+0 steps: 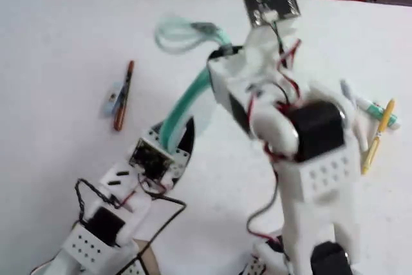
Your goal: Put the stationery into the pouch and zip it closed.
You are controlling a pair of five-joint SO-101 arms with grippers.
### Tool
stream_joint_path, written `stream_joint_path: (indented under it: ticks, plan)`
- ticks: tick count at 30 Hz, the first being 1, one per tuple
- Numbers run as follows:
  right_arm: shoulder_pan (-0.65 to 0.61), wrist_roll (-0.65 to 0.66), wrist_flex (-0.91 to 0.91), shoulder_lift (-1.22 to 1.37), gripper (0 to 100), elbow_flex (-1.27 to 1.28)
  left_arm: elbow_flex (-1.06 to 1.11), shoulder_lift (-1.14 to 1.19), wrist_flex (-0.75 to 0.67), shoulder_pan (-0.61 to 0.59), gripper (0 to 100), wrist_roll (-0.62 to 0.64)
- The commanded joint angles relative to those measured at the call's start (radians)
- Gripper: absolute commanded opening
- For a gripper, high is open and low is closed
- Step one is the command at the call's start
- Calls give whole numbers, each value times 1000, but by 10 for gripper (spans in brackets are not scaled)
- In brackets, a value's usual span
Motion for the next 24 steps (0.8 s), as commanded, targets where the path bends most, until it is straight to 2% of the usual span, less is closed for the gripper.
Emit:
stream_joint_path:
  ticks: [1,10,17,24]
  plan:
    - [-7,21,4,-58,187,-34,-100,-5,58,-13,23,2]
    - [-4,25,4,-59,190,-26,-98,-5,66,-15,23,-2]
    - [39,25,2,-36,190,126,-98,-5,66,-15,23,-3]
    - [-18,26,-5,-73,190,173,-98,-5,66,-15,23,-3]
